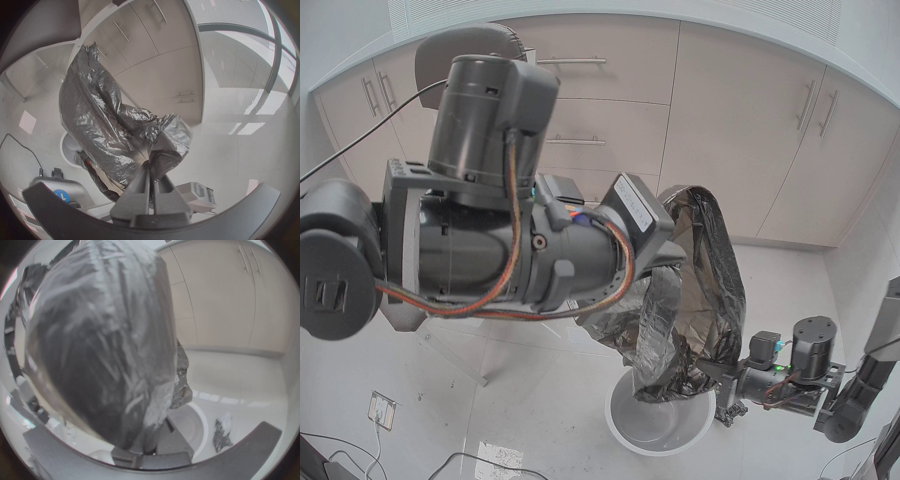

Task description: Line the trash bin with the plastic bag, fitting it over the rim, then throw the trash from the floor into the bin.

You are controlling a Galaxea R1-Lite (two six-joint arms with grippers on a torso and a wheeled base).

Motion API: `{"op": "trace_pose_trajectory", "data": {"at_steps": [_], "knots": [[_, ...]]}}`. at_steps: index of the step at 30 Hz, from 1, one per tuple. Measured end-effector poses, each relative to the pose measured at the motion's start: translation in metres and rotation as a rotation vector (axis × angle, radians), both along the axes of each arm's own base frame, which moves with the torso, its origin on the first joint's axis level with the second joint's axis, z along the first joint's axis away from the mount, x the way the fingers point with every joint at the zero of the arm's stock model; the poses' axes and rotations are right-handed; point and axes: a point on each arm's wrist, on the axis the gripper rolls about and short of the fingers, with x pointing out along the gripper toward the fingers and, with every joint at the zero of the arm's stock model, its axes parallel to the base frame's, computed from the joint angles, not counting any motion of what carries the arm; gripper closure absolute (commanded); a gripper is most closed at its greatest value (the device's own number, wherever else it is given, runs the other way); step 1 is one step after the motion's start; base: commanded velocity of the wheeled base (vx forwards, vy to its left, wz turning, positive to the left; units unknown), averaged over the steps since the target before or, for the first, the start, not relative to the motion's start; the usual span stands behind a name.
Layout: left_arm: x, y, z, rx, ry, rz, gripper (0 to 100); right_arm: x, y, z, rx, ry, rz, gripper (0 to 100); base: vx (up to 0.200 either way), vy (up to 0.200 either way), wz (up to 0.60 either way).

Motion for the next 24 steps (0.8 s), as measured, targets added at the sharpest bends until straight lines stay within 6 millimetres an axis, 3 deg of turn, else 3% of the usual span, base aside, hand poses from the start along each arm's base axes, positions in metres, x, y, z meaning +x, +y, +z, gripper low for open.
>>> {"op": "trace_pose_trajectory", "data": {"at_steps": [9,15,24], "knots": [[-0.025,-0.018,-0.009,0.051,-0.023,-0.086,100,-0.044,-0.048,0.032,0.163,0.234,0.13,100,0.0,0.0,0.0],[-0.048,-0.025,-0.006,0.055,-0.044,-0.136,100,-0.069,-0.057,0.048,0.238,0.284,0.208,100,0.0,0.0,0.0],[-0.067,-0.02,0.002,0.04,-0.055,-0.17,100,-0.099,-0.066,0.067,0.355,0.428,0.372,100,0.0,0.0,0.0]]}}
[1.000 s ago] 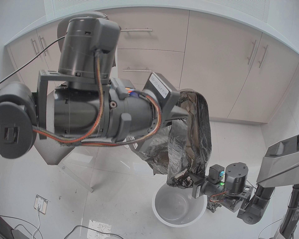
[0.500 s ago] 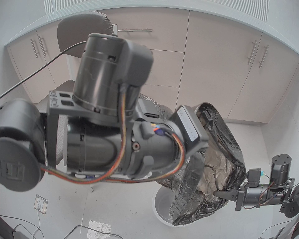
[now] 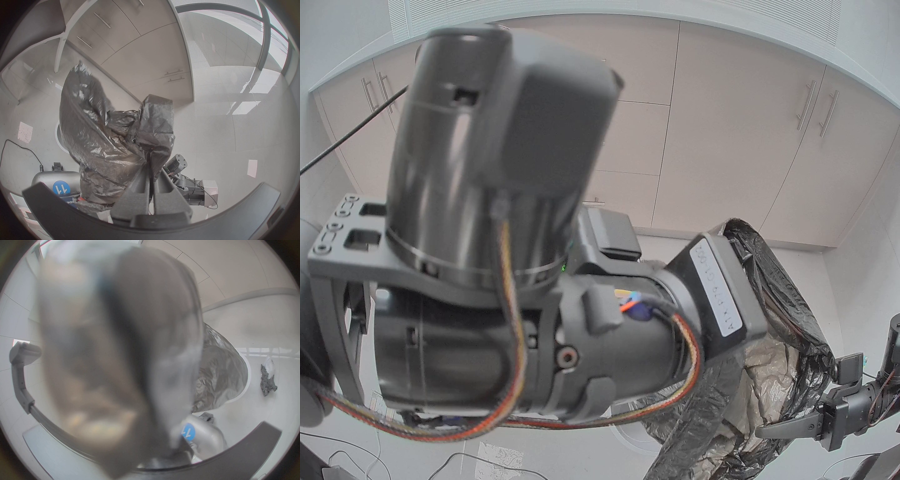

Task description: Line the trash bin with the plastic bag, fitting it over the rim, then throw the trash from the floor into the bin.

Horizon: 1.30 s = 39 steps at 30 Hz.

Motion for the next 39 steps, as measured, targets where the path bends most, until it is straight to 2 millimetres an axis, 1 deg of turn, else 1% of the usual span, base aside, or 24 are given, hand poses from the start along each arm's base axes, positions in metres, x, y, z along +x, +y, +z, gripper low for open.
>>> {"op": "trace_pose_trajectory", "data": {"at_steps": [3,6,10,15,19,22,25,30,35,39], "knots": [[-0.004,0.001,0.001,-0.003,0.001,-0.008,100,-0.006,-0.003,0.004,0.019,-0.014,0.01,100,0.0,0.0,0.0],[-0.005,0.001,-0.001,0.001,0.003,-0.012,100,-0.008,-0.004,0.004,0.019,-0.028,0.012,100,0.0,0.0,0.0],[-0.004,0.001,-0.013,0.036,0.018,-0.009,100,-0.004,-0.003,-0.002,-0.012,-0.043,0.025,100,0.0,0.0,0.0],[0.005,0.0,-0.03,0.08,0.037,0.013,100,0.01,-0.005,-0.013,-0.064,-0.063,0.013,100,0.0,0.0,0.0],[0.013,-0.001,-0.039,0.087,0.043,0.031,100,0.024,-0.005,-0.02,-0.072,-0.096,-0.01,100,0.0,0.0,0.0],[0.019,-0.004,-0.046,0.094,0.048,0.042,100,0.033,-0.005,-0.028,-0.077,-0.103,-0.02,100,0.0,0.0,0.0],[0.024,-0.006,-0.053,0.107,0.056,0.051,100,0.038,-0.005,-0.037,-0.082,-0.099,-0.025,100,0.0,0.0,0.0],[0.032,-0.009,-0.063,0.13,0.069,0.07,100,0.049,-0.003,-0.046,-0.069,-0.136,-0.037,100,0.0,0.0,0.0],[0.035,-0.006,-0.06,0.12,0.064,0.083,100,0.054,0.0,-0.049,-0.047,-0.115,-0.046,100,0.0,0.0,0.0],[0.032,0.001,-0.049,0.088,0.047,0.085,100,0.054,0.004,-0.039,0.02,-0.11,-0.056,100,0.0,0.0,0.0]]}}
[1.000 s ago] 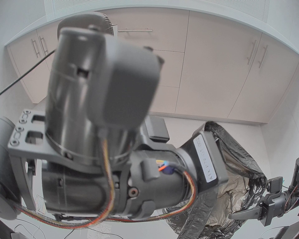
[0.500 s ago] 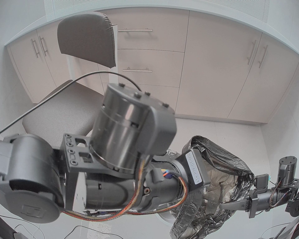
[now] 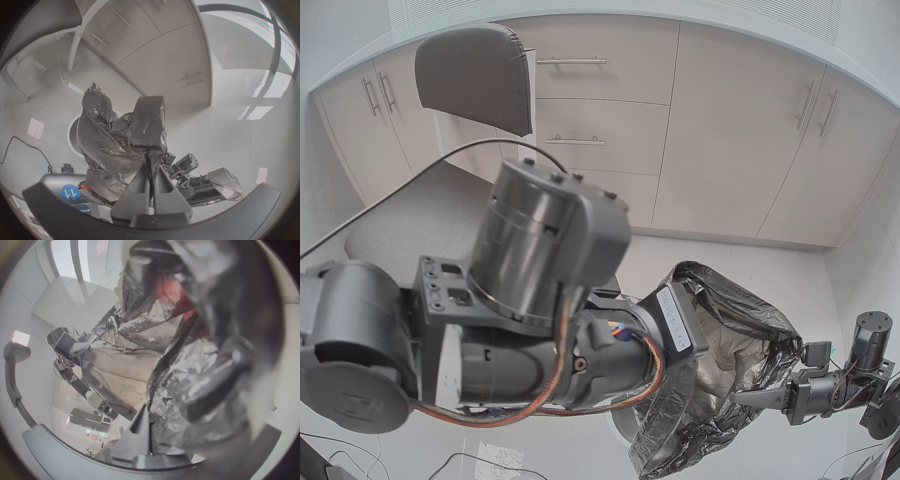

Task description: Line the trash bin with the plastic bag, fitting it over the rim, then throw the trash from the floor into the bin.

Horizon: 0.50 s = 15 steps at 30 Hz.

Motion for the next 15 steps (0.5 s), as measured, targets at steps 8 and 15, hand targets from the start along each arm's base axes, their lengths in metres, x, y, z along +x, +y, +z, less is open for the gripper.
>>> {"op": "trace_pose_trajectory", "data": {"at_steps": [8,15], "knots": [[-0.014,0.019,0.027,-0.075,-0.046,-0.006,100,-0.002,0.013,0.02,0.098,-0.062,0.056,100,0.0,0.0,0.0],[-0.016,0.022,0.03,-0.085,-0.054,-0.006,100,0.003,0.019,0.016,0.106,-0.087,0.075,100,0.0,0.0,0.0]]}}
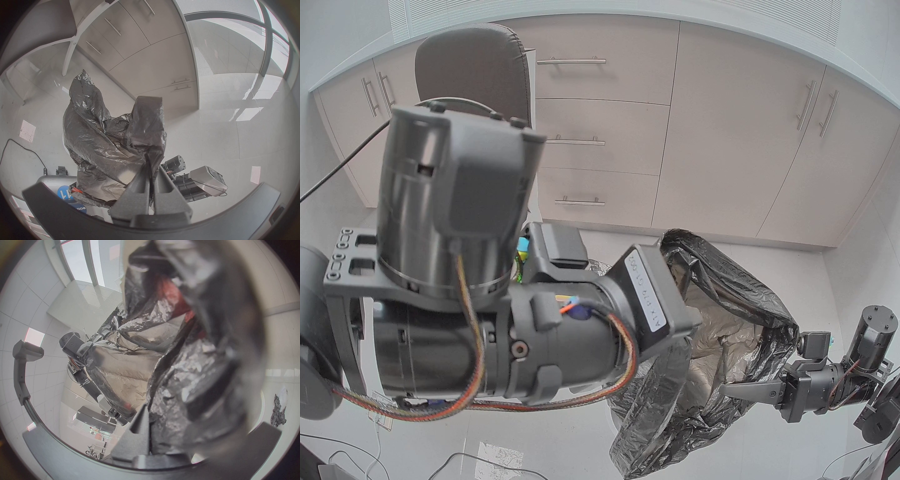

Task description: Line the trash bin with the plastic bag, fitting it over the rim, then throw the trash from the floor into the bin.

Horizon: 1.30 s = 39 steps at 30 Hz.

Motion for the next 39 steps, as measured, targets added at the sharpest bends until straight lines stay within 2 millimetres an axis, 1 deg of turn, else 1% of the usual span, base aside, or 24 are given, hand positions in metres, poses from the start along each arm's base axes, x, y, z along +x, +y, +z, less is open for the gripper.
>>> {"op": "trace_pose_trajectory", "data": {"at_steps": [5,12,16,20,27,32,34,39], "knots": [[0.003,-0.004,-0.007,0.019,0.011,0.002,100,0.008,0.003,-0.015,-0.019,0.043,-0.004,100,0.0,0.0,0.0],[0.01,-0.017,-0.038,0.11,0.07,-0.005,100,0.013,0.003,-0.037,-0.075,0.165,-0.015,100,0.0,0.0,0.0],[0.014,-0.026,-0.054,0.153,0.099,-0.007,100,0.015,-0.003,-0.045,-0.106,0.207,-0.039,100,0.0,0.0,0.0],[0.018,-0.033,-0.064,0.165,0.107,-0.007,100,0.018,-0.01,-0.051,-0.126,0.226,-0.073,100,0.0,0.0,0.0],[0.03,-0.044,-0.085,0.182,0.122,0.001,100,0.028,-0.022,-0.065,-0.158,0.209,-0.126,100,0.0,0.0,0.0],[0.044,-0.051,-0.103,0.191,0.145,0.001,100,0.036,-0.025,-0.083,-0.179,0.218,-0.136,100,0.0,0.0,0.0],[0.052,-0.052,-0.113,0.197,0.158,0.006,100,0.037,-0.025,-0.092,-0.194,0.242,-0.136,100,0.0,0.0,0.0],[0.072,-0.052,-0.134,0.216,0.183,0.036,100,0.038,-0.028,-0.105,-0.218,0.28,-0.139,100,0.0,0.0,0.0]]}}
